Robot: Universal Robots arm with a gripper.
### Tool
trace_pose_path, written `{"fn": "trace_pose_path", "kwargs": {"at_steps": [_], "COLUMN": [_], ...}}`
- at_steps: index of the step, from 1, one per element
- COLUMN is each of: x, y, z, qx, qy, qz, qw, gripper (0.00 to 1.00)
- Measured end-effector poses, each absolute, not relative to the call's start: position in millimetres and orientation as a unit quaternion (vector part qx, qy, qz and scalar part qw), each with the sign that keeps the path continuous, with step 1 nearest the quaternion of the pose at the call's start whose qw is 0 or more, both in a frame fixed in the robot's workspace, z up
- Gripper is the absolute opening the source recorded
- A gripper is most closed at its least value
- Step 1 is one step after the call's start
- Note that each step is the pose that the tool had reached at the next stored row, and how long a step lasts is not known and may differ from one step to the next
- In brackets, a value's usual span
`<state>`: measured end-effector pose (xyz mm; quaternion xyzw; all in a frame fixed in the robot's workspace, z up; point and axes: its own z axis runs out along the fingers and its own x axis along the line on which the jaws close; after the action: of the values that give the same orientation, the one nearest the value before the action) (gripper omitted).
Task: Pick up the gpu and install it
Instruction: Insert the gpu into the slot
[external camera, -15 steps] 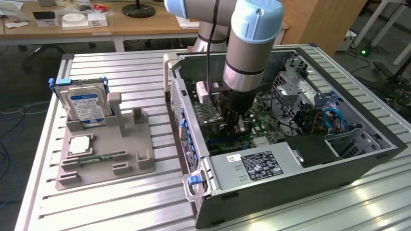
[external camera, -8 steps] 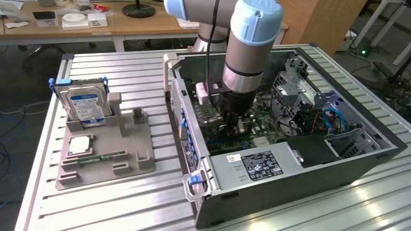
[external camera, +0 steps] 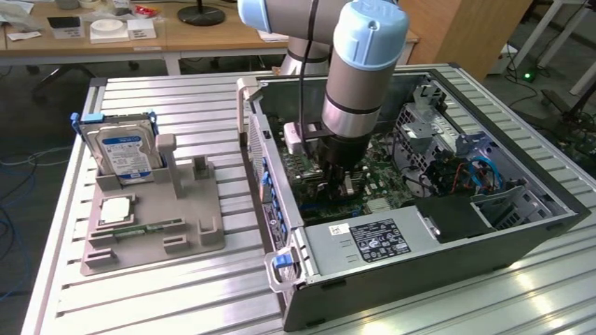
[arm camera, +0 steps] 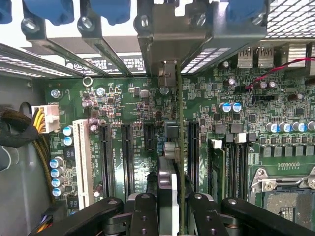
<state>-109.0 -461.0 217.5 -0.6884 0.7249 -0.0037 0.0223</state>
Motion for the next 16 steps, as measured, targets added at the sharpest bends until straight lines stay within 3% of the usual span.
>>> {"fn": "trace_pose_path", "kwargs": {"at_steps": [9,10,16], "x": [-109,-109,-109], "y": [-461,-461,-461], "z": [218,221,243], "qx": [-0.688,-0.688,-0.688], "qy": [0.725,0.725,0.725], "qz": [-0.004,-0.004,-0.006], "qw": [0.023,0.023,0.025], "gripper": [0.29,0.35,0.35]}}
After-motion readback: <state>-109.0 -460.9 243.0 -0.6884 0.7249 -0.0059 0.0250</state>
